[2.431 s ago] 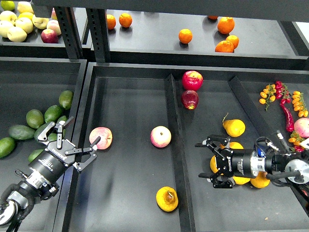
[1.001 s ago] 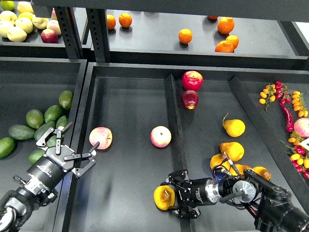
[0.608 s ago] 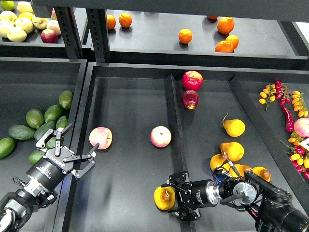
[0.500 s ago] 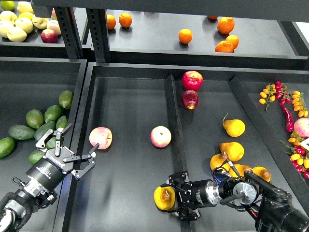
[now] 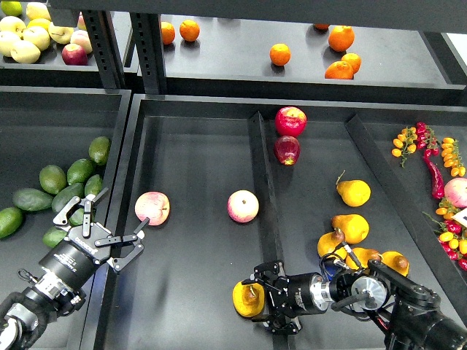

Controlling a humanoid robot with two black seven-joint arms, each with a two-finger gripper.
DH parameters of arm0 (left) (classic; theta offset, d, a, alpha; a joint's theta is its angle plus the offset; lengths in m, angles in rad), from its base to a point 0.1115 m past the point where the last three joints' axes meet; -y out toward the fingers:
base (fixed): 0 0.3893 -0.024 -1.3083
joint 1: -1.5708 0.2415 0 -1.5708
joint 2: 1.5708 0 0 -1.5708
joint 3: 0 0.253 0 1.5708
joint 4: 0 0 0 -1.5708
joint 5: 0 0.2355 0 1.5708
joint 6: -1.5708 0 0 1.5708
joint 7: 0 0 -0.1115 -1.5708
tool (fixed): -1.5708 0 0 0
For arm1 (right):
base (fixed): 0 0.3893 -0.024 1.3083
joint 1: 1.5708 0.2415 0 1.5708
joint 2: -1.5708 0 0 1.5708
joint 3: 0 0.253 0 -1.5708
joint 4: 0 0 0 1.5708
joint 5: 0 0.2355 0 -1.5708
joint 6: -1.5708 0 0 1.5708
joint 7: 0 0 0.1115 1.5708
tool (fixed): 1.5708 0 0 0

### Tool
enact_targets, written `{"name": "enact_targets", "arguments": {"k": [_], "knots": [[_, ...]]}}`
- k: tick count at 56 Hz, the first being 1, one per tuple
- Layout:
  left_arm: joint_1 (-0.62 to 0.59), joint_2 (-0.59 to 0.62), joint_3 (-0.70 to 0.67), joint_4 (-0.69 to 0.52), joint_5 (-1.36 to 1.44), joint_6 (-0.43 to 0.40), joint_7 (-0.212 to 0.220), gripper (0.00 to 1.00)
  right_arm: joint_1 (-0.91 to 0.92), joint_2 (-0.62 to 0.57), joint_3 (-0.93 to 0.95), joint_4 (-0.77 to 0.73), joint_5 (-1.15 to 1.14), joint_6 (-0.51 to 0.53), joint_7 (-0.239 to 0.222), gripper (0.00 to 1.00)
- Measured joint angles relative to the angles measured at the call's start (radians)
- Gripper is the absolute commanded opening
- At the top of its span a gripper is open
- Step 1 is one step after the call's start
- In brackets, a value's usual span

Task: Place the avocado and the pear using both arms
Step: 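Close the right gripper around the yellow pear and lift it, then carry the pear into the bin of pears and open the right gripper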

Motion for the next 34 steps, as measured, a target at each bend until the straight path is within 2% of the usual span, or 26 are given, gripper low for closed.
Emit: {"name": "enact_targets", "arguments": {"k": [20,34], "knots": [[0.001,0.000,0.000,0.000,0.000,0.000,0.000,0.99,-0.013,0.000,0.023,0.007,0.022,0.000,-0.002,0.35],[0.002,0.000,0.000,0.000,0.000,0.000,0.000,0.99,-0.008,-0.014,0.028,0.051,0.102,-0.002,-0.001,0.33]]}}
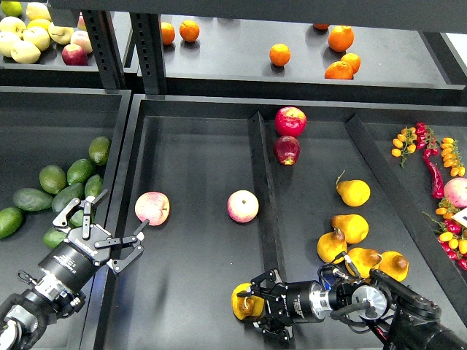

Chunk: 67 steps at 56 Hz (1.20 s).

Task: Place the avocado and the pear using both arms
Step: 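Carry the pear into the bin of pears and open the right gripper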

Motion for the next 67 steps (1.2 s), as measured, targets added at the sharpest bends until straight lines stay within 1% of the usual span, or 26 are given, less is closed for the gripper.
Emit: {"name": "enact_targets", "arguments": {"k": [9,18,33,43,53,67], "knots": [[0.000,0.000,0.000,0.000,0.000,0.000,0.000,0.99,0.005,-0.031,0.055,0.054,0.031,0.001,0.000,0.34],[0.002,0.000,0.000,0.000,0.000,0.000,0.000,0.99,0.005,-0.096,0.120,0.092,0.046,0.001,0.000,0.34],[0.002,0.000,0.003,-0.001,0.000,0.000,0.000,0.99,-0.015,-0.272,0.138,0.148,0.123,0.001,0.000,0.34],[0.002,0.000,0.005,0.002,0.000,0.000,0.000,0.99,-0.073,-0.370,0.139,0.202,0.162,0.001,0.000,0.34],[0.002,0.000,0.006,0.002,0.000,0.000,0.000,0.99,-0.134,-0.406,0.139,0.207,0.163,0.001,0.000,0.35],[0.002,0.000,0.006,0.002,0.000,0.000,0.000,0.99,-0.158,-0.401,0.144,0.133,0.155,0.001,0.000,0.35]]}}
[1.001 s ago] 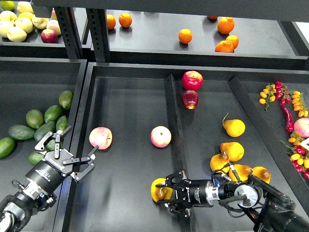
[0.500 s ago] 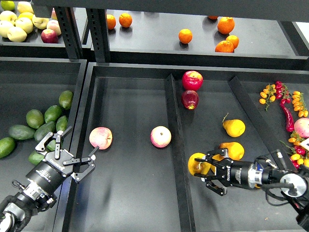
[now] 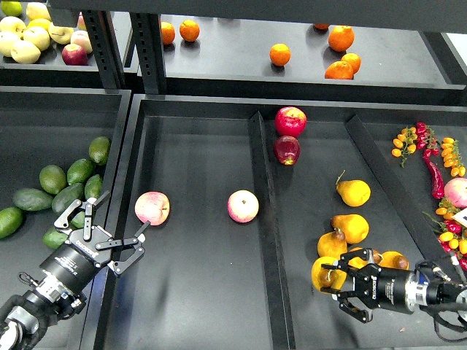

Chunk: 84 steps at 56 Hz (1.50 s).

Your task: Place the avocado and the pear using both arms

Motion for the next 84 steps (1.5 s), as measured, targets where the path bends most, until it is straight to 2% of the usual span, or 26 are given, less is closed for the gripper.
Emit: {"name": "enact_targets", "arguments": {"k": [22,42,54,67,79,84], "knots": [[0.000,0.000,0.000,0.002,0.000,0.000,0.000,0.99,0.002,0.049,0.031,-0.085,-0.002,0.000,0.000,0.39],[0.000,0.000,0.000,0.006,0.000,0.000,0.000,0.99,-0.002,0.055,0.030,-0.096,-0.002,0.000,0.000,0.60],[0.000,0.000,0.000,0.006,0.000,0.000,0.000,0.99,-0.009,0.049,0.026,-0.087,-0.001,0.000,0.000,0.67],[0.001,0.000,0.000,0.004,0.000,0.000,0.000,0.99,-0.012,0.010,0.026,-0.040,0.004,0.000,0.000,0.77],[0.004,0.000,0.000,0.002,0.000,0.000,0.000,0.99,0.008,-0.022,0.072,0.057,0.059,0.000,0.000,0.78],[0.004,0.000,0.000,0.002,0.000,0.000,0.000,0.99,0.016,-0.015,0.119,0.086,0.104,0.000,0.000,0.82]]}}
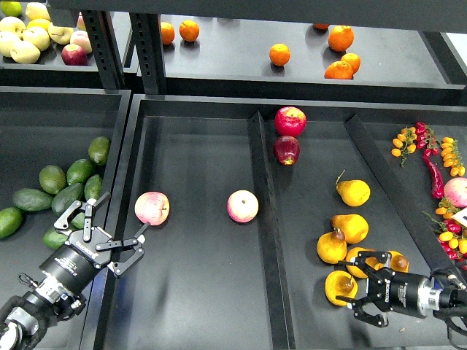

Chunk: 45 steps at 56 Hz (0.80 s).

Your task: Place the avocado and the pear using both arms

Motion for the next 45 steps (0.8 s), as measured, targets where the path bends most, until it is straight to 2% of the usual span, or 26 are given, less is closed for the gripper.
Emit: {"name": "enact_targets", "arguments": {"k": [8,13,28,39,45], "knots": [[0.000,0.000,0.000,0.000,0.000,0.000,0.000,0.99,0.029,0.033,0.067,0.052,0.080,0.000,0.000,0.92],[0.000,0.000,0.000,0.000,0.000,0.000,0.000,0.99,0.051,0.100,0.130,0.069,0.122,-0.001,0.000,0.98],[0.001,0.000,-0.002,0.000,0.000,0.000,0.000,0.99,0.048,0.348,0.322,0.035,0.128,-0.120,0.000,0.99],[0.002,0.000,-0.001,0.005,-0.003,0.000,0.000,0.99,0.043,0.526,0.431,-0.044,0.128,-0.129,0.000,0.99],[0.002,0.000,0.000,0.008,-0.010,0.000,0.000,0.99,0.041,0.564,0.463,-0.068,0.128,-0.123,0.000,0.99]]}}
